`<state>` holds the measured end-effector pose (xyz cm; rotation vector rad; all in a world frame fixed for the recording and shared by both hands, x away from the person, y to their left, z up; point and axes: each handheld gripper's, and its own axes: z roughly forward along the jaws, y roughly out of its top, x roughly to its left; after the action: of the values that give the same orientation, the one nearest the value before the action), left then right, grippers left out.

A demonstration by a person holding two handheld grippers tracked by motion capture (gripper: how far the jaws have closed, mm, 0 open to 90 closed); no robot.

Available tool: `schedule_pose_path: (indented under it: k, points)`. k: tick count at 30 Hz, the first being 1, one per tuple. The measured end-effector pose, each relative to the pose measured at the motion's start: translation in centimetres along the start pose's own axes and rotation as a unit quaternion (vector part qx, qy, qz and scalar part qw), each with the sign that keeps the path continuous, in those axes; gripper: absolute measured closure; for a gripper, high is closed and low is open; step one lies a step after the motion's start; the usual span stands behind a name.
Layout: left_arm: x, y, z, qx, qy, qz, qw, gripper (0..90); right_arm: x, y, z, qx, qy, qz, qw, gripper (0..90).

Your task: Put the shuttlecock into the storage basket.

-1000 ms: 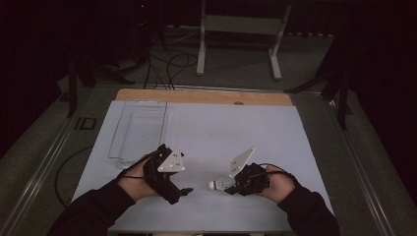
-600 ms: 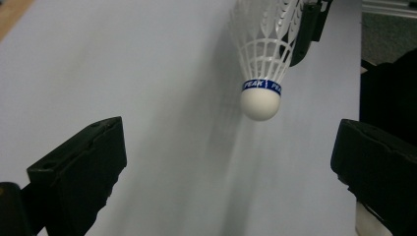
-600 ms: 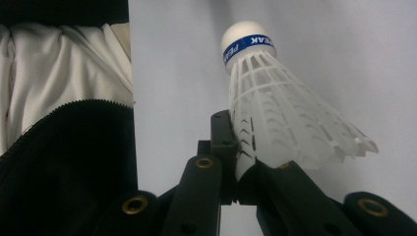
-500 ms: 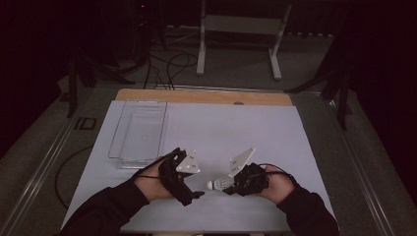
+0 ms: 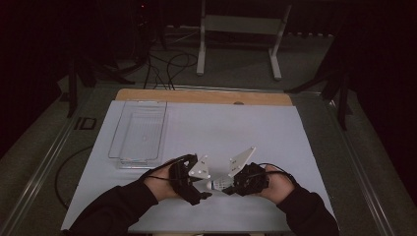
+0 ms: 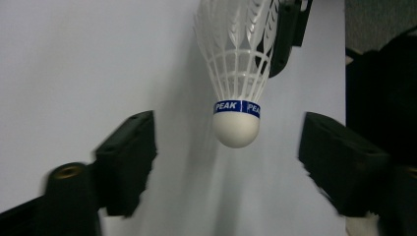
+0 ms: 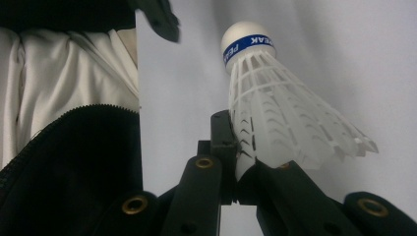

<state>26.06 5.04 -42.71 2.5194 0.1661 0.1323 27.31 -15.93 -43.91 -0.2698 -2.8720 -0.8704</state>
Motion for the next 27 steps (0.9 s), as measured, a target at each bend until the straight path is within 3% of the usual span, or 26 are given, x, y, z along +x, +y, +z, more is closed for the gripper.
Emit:
schedule_pose_path:
  k: [6,12,22,27]
  points:
    - [-0.2,0.3,0.6,0.013,-0.004,0.012,0.9998,37.3,0.1,0.0,0.0,-0.002,0.004,0.0,1.0,89.7]
    - [-0.1,0.6,0.9,0.026,-0.018,0.013,0.9994,52.1,0.1,0.1,-0.1,-0.002,0.006,-0.002,1.0,89.7]
    - [0.0,1.1,1.3,0.032,-0.02,0.018,0.9991,63.8,0.2,0.2,-0.1,-0.001,0.007,-0.006,1.0,89.7]
    - [0.2,1.1,1.5,0.037,-0.026,0.019,0.9988,65.0,0.2,0.1,0.0,0.0,0.007,-0.005,1.0,89.6]
